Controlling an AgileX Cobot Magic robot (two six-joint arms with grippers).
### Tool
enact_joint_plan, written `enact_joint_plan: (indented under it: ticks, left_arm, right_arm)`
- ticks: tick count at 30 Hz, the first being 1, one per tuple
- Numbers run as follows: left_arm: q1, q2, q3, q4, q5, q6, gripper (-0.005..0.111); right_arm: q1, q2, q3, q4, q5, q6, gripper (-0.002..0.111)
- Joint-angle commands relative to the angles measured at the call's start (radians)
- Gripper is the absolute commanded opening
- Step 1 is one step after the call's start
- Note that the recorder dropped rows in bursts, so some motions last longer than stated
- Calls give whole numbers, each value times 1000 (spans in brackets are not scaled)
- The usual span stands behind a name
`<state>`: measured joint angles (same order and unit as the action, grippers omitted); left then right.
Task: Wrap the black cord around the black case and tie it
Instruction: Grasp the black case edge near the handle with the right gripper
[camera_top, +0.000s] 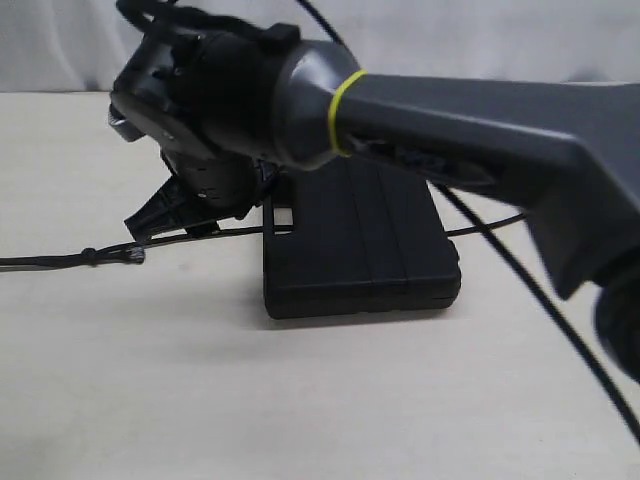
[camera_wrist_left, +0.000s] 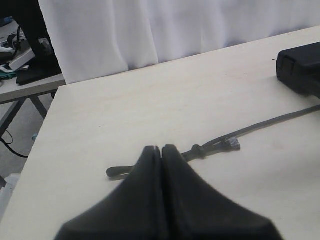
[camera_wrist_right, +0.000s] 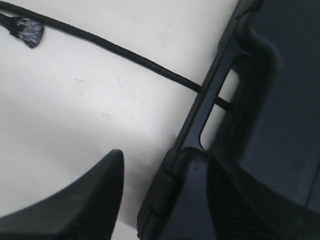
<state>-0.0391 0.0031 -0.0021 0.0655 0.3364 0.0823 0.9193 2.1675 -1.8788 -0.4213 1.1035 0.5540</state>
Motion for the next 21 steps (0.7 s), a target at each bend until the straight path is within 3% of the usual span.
enact_joint_plan:
  ticks: [1,21]
  left_arm:
    - [-8,-3,2,-7,-13,1,0]
    - [-8,-3,2,-7,-13,1,0]
  right_arm:
    - [-1,83,-69,-48,20,11,48]
    - [-127,205,-110,-6,-138,59,48]
